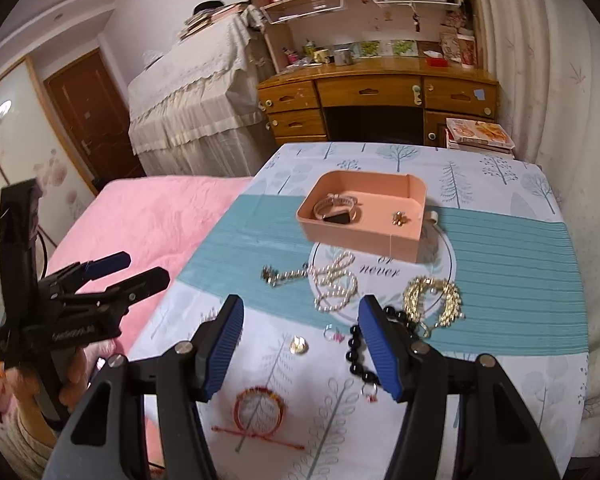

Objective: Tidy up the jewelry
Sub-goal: 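Lift both tools out of the pink box and back over the jewelry, then grasp the white pearl bracelet with the left tool while the right tool grasps the red beaded bracelet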

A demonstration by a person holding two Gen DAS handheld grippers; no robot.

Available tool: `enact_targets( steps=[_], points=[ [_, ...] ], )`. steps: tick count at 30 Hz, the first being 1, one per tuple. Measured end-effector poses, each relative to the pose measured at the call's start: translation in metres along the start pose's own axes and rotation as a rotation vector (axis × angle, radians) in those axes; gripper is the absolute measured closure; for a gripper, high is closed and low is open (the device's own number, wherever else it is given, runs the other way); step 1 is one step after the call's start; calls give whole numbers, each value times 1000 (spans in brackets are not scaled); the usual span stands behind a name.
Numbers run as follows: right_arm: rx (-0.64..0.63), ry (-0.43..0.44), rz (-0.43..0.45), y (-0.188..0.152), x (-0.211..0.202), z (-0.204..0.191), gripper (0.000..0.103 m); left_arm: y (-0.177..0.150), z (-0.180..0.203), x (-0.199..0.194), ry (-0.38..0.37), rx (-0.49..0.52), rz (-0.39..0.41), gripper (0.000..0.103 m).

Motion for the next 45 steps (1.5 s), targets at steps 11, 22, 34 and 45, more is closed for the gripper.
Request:
enact_targets(
  steps=[11, 22, 34, 45],
  points=[
    [-162, -11, -187, -74, 54, -24, 43, -61, -10, 33, 86, 33, -100, 11],
    [-274, -63, -350, -122, 98, -42, 55, -83, -16, 61, 89, 10, -179, 11],
    [-225, -85, -330, -118, 103, -32, 96, -87, -30, 73, 71, -36, -211, 14],
    [-146, -57, -286, -109, 103, -19, 96, -93, -37, 93, 10, -99, -288, 46]
  ],
)
Point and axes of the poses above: each gripper's, at about its wrist camera, not at the fingertips, and x roughly the way its jaws point, z to its right, y to its top, the point moved 6 cm from there along x, roughly the way its jaws point, and after that the axes turned 3 degrees about y, right-handed, at the moved point
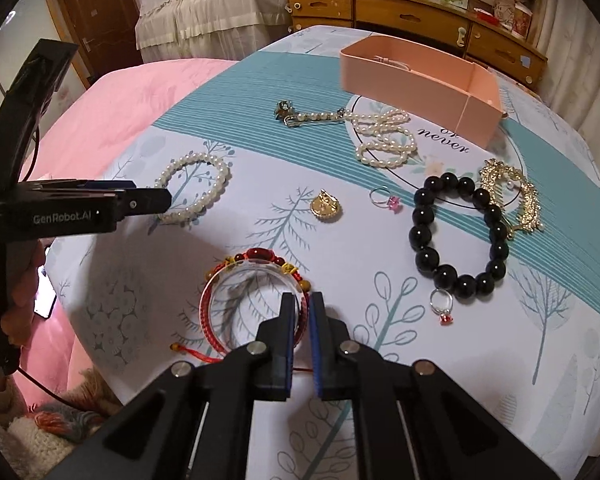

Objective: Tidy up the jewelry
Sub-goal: 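Grasp the white pearl bracelet with the left tool while the right tool grasps the red beaded bracelet, then carry both bracelets into the pink box and open both tools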

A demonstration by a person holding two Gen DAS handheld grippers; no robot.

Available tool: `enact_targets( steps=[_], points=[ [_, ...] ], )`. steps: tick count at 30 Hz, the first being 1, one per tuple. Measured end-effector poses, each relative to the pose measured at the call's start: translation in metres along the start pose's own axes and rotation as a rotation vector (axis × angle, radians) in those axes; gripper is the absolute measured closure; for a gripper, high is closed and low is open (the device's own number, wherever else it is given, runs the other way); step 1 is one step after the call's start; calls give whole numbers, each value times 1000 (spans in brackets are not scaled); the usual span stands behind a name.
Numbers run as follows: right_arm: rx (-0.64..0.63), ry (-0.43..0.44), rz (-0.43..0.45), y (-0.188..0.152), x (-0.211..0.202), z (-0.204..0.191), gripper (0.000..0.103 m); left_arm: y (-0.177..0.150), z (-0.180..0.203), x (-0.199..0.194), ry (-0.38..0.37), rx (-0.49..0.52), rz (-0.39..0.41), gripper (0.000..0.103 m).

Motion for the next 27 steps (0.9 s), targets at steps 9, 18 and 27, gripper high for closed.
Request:
enact_targets(
  steps=[9, 18, 27],
  points=[
    [0, 43, 7, 3, 5, 4, 96, 18, 6, 12, 96, 50, -32, 69],
    [-1, 67, 17, 7, 7, 8, 96, 25, 13, 16, 104, 82, -58, 98],
    [-4, 55, 94, 23, -18, 14, 96, 31, 27, -11, 4, 47, 19, 98]
  ],
)
Point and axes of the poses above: each gripper's, at about its wrist camera, not at the fingertips, and x roughly the way its jaws point, z to its right, y to its top, the point moved 6 cm from there along x, roughly the way its jaws point, and after that the axes turned 3 degrees about y, right-handed, at the moved point
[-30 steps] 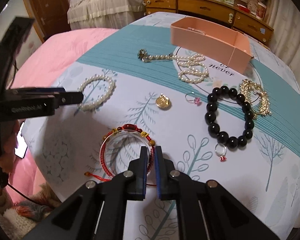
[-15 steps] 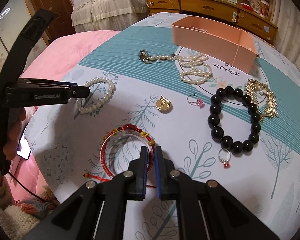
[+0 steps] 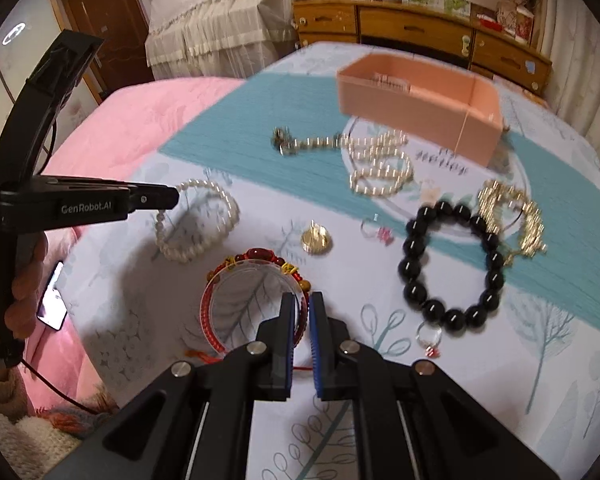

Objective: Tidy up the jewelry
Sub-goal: 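Carry both bracelets into the pink box and open both tools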

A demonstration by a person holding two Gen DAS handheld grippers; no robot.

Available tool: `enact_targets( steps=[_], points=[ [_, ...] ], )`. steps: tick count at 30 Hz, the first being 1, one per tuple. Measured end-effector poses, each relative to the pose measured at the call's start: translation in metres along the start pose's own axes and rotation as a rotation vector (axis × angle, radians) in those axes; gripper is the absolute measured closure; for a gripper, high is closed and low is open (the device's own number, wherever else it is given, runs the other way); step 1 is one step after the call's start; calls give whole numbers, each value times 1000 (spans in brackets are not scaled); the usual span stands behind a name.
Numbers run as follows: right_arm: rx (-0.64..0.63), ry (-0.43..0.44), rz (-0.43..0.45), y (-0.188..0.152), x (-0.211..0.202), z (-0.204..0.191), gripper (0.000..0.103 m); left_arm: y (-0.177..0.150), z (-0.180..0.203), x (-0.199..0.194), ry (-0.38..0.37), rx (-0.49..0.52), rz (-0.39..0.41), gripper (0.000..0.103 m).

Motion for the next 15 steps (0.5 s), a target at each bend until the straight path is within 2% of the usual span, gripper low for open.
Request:
enact_targets(
  steps=[6, 11, 15],
  points=[
    [-11, -8, 99, 38, -35, 4, 96, 28, 23, -40, -50, 31, 95, 98],
    [-11, -72, 193, 80, -64, 18, 96, 62, 48, -69, -91, 84, 163, 98],
    [39, -128, 255, 121, -80, 48, 96, 101, 71, -86, -120, 128, 207, 98]
  ],
)
Point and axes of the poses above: each gripper's, at about its wrist camera, not at the fingertips, and x roughly the way its jaws point, z to its right, y to its top, the point moved 6 cm from there along x, roughly the way its jaws point, and after that the axes turned 3 degrees about y, right-handed, at the moved point
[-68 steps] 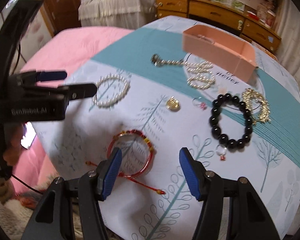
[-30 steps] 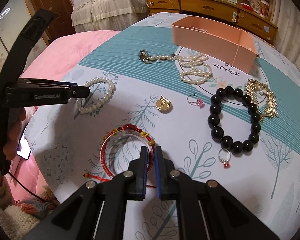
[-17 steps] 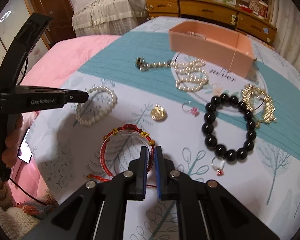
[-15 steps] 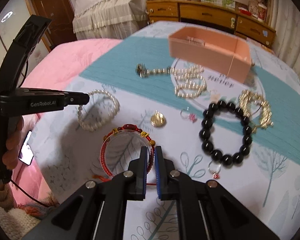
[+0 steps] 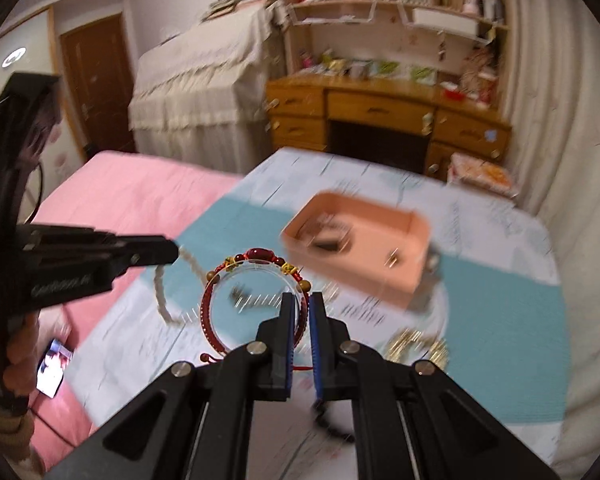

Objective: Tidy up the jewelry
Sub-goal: 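Carry both bracelets into the pink box and open both tools, then withdraw both tools from the box and move the right tool over the black bead bracelet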

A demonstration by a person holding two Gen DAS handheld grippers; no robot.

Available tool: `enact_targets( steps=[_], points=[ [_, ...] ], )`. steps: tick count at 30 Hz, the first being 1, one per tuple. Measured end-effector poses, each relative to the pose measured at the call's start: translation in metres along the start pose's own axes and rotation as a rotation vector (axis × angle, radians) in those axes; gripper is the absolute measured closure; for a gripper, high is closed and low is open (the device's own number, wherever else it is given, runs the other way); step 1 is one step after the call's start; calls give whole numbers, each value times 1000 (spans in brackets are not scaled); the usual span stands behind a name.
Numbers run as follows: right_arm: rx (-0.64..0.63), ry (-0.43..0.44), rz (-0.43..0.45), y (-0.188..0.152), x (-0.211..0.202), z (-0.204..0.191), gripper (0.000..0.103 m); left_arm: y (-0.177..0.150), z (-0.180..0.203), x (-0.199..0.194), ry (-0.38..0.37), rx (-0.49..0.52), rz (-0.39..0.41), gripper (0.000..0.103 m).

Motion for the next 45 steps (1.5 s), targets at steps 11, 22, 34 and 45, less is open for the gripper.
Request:
enact_targets(
  steps=[11, 22, 34, 45],
  points=[
    [172, -108, 3, 55, 62, 81, 96, 90, 39, 74, -81, 25, -15, 98],
    [253, -83, -183, 19, 154, 115, 95, 94, 57, 180, -87, 38, -96, 85],
    [279, -65, -149, 7, 131, 107, 94, 72, 33, 142, 66, 33, -2, 39],
    [253, -51, -66, -13, 60, 65, 94, 21, 19, 79, 78, -33, 40, 39]
  ],
)
Point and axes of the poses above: each gripper's, at about its wrist camera, not at the fingertips, and x roughly the way its jaws point, z to its right, y to its top, the point moved 6 cm from there along x, roughly the way its jaws point, and after that the axes turned 3 degrees about y, right-handed, at the moved point
